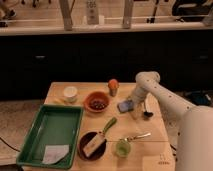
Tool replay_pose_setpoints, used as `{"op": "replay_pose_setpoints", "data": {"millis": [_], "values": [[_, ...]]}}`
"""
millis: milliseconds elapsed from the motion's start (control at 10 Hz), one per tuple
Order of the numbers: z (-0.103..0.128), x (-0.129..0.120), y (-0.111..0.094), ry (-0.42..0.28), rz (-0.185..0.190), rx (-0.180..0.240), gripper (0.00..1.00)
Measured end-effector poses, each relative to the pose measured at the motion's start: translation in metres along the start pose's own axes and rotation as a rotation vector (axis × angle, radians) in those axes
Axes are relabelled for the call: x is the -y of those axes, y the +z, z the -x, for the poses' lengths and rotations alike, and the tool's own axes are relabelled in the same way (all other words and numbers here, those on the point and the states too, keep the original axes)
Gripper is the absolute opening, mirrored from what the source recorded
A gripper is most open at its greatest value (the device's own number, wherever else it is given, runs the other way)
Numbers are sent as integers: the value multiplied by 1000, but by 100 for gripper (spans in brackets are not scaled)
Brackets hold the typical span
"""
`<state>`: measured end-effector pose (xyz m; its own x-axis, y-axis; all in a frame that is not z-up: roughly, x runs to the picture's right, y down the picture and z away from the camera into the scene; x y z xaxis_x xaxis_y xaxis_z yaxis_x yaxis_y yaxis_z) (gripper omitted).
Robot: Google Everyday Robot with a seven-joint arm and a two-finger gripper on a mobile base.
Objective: Place sponge in tray
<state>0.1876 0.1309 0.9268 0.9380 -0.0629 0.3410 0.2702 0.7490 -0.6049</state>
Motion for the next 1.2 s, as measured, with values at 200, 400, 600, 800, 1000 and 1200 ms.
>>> {"op": "replay_pose_setpoints", "data": {"millis": [200, 400, 600, 800, 1000, 1200], "values": [[0, -1, -1, -2, 0, -3, 80], [6, 2, 0, -31, 1, -16, 77], [11, 5, 1, -56, 3, -26, 62], [16, 6, 1, -80, 7, -35, 41], [22, 10, 3, -101, 9, -36, 21], [25, 11, 2, -116, 11, -40, 2]]}}
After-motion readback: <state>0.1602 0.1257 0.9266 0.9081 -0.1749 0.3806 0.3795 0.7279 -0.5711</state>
